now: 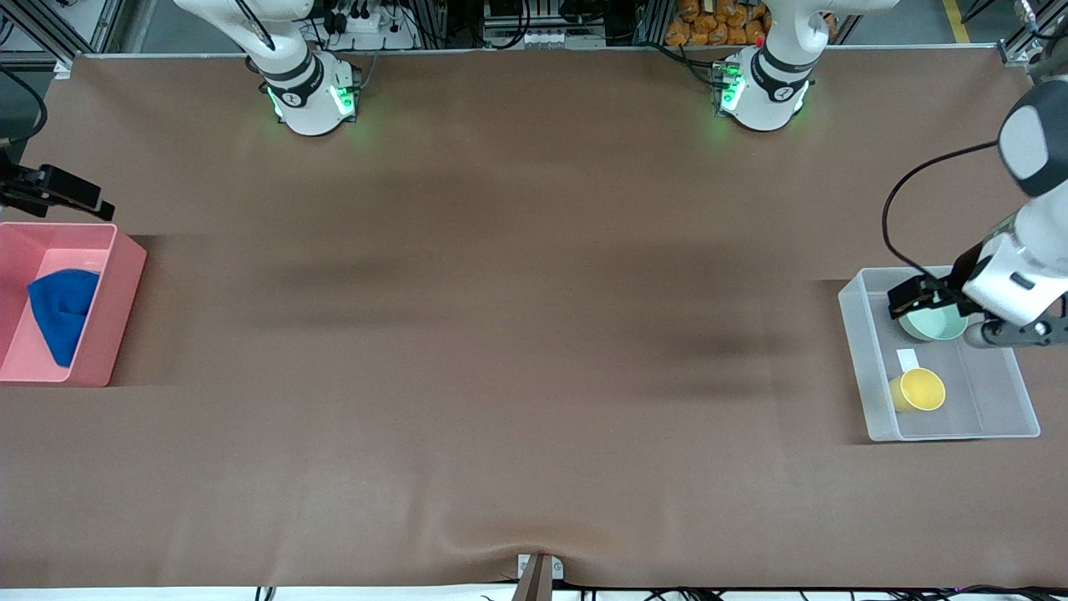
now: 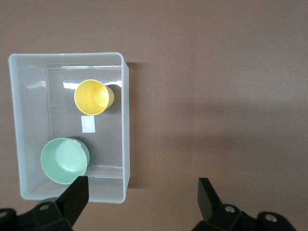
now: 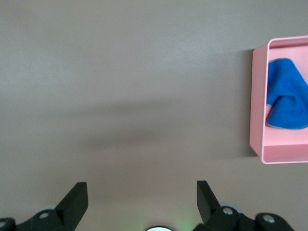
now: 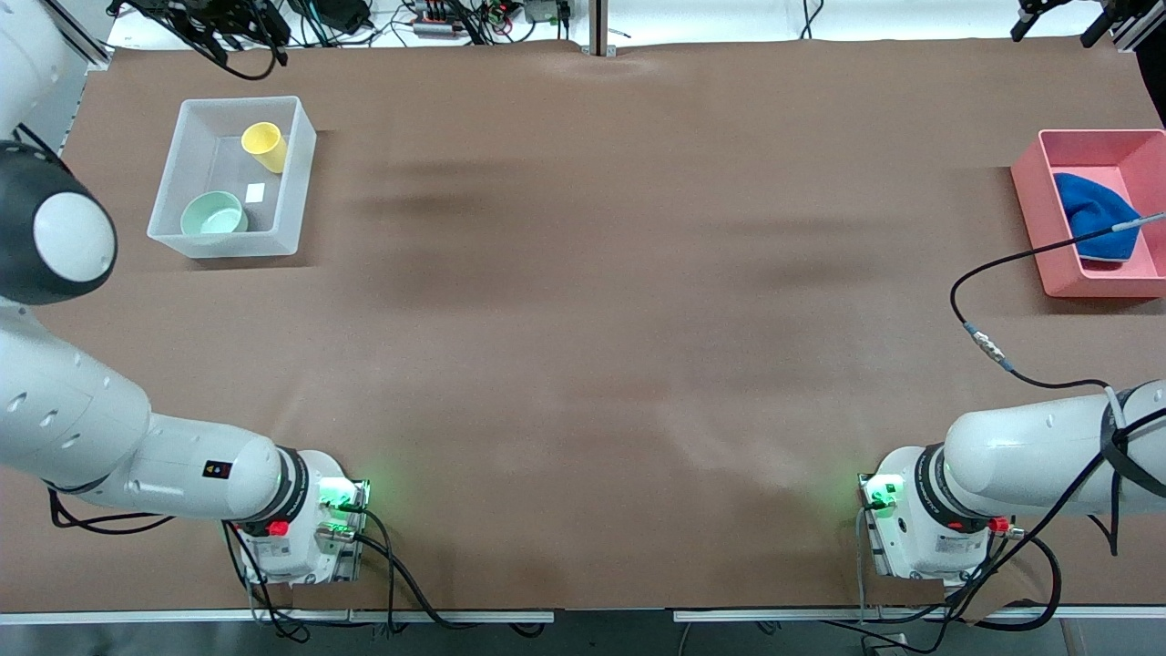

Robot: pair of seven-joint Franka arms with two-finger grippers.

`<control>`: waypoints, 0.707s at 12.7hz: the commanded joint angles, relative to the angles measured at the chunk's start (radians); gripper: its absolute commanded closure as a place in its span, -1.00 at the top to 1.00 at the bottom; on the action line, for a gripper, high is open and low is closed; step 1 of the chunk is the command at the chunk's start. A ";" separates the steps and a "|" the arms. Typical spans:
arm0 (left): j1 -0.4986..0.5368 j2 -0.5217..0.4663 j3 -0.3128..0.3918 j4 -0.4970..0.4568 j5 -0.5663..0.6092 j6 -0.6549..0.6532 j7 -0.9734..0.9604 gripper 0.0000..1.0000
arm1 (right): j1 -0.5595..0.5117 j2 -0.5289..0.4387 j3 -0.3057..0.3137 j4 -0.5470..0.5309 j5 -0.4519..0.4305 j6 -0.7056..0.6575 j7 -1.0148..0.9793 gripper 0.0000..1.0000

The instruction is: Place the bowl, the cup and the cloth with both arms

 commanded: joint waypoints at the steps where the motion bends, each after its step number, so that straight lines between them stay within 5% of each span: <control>1: 0.014 -0.072 0.009 0.001 -0.001 -0.047 0.030 1.00 | 0.024 -0.031 -0.003 -0.026 -0.046 0.005 -0.025 1.00; 3: 0.100 -0.079 -0.059 0.024 0.000 -0.075 0.089 1.00 | -0.005 -0.029 0.040 -0.012 -0.089 0.004 -0.025 1.00; 9: 0.085 -0.099 -0.051 0.159 -0.004 -0.258 0.046 1.00 | -0.017 -0.018 0.039 -0.013 -0.079 0.008 -0.018 1.00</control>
